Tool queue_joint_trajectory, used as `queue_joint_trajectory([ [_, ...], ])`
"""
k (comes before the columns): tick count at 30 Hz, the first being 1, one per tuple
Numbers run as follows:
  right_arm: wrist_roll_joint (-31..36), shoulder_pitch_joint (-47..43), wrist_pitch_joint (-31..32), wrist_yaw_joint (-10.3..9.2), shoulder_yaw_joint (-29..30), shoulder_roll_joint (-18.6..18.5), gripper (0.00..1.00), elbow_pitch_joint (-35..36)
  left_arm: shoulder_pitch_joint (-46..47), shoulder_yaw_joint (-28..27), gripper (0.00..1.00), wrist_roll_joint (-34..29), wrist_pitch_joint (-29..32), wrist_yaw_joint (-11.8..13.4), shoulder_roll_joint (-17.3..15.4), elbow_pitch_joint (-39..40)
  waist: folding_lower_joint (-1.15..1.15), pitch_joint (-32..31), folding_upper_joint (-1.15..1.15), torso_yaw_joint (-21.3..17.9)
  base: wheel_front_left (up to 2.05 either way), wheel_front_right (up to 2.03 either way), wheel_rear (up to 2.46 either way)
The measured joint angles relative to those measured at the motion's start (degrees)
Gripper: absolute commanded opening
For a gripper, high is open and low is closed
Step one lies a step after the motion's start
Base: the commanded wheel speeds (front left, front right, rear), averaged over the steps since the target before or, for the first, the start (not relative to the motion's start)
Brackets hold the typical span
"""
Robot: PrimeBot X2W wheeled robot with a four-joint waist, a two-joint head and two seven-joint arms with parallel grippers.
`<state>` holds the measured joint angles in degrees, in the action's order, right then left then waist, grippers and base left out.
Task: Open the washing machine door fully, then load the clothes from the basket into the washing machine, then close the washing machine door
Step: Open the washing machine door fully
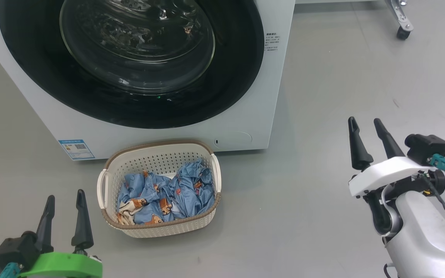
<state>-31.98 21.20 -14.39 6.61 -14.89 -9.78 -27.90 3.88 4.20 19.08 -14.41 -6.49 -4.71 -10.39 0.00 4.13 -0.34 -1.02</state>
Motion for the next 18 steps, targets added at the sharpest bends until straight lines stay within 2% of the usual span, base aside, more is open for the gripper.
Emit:
queue_joint_trajectory([
  [18,-1.4,7.4,0.0,0.15,1.7,-3.3,1.0,-1.5,3.2,1.4,1.0,-1.0,0.0,-0.1,0.0,1.1,0.0,5.1,0.0,2.2,0.0,0.0,0.0],
])
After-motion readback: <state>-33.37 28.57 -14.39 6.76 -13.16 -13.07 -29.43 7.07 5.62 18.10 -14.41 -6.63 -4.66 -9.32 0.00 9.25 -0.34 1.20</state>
